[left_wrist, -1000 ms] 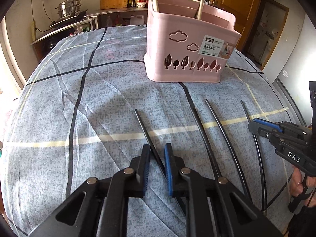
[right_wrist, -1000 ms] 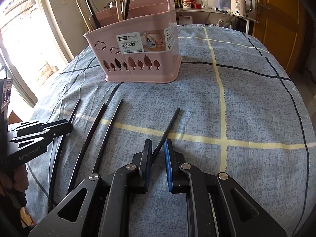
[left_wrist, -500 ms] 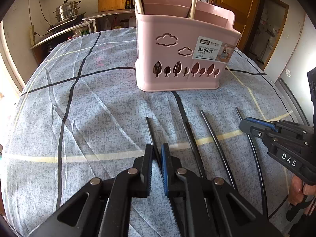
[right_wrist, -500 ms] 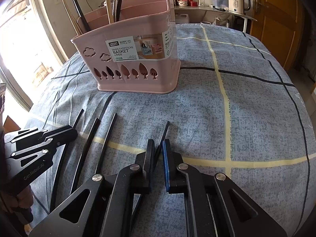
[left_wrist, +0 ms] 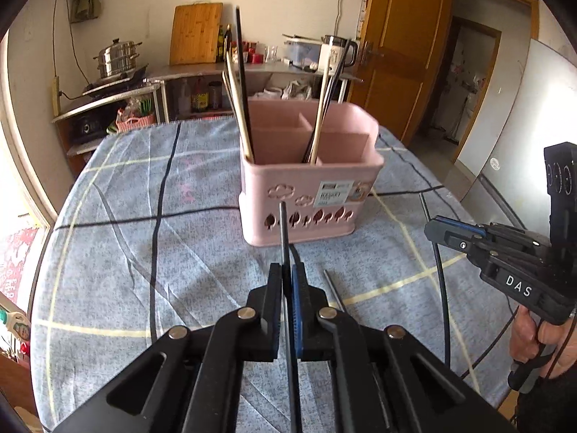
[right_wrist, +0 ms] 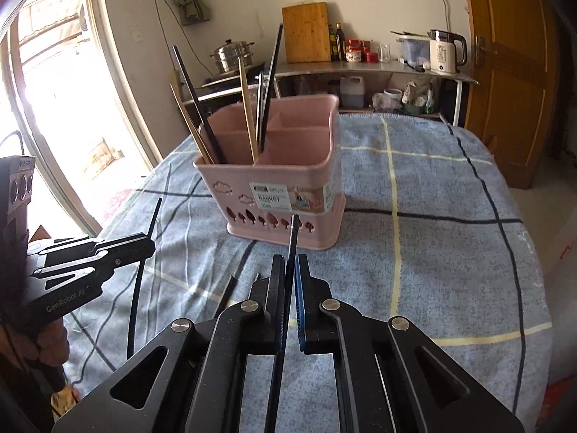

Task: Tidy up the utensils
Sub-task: 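Lift both black chopsticks and carry them above the pink basket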

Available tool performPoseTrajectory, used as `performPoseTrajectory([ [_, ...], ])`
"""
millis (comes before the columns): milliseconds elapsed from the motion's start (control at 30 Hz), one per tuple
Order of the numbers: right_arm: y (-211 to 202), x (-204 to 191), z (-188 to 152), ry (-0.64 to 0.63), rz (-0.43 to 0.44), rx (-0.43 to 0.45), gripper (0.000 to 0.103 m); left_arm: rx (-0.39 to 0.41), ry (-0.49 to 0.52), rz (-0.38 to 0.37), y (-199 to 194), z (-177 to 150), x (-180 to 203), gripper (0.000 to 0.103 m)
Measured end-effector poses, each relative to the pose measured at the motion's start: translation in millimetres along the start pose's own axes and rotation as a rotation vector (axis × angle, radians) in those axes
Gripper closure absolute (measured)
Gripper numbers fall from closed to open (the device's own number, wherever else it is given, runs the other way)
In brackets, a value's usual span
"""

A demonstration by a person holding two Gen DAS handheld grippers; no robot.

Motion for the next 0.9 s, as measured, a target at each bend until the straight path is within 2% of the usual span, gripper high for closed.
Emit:
performPoseTrajectory([
  [167,-36.2,0.0,21.3,-0.008,0.000,0.104,0.098,0.095,0.043,-0.018,-39.1,21.5,10.3,0.097],
  [433,-74.1,3.2,41.8,-0.018,-0.006,0.211,0.098,0.183,0.069,-0.028,-69.8,47.7,11.9,0.097],
  [900,-90.7,-3.0,48.7,-0.052,-0.001,0.250,0.099,0.177,0.079,-0.051,-72.2,53.7,15.1,0.098],
])
Point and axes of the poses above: each gripper's, at about its wrist camera, not at the fingertips, and y roughly the way its jaws point, x to its right, z to its top, the point moved 2 cm from there along y, roughly the way its jaws point, and after that the axes turned 10 degrees about -z, right-handed, at the moved point
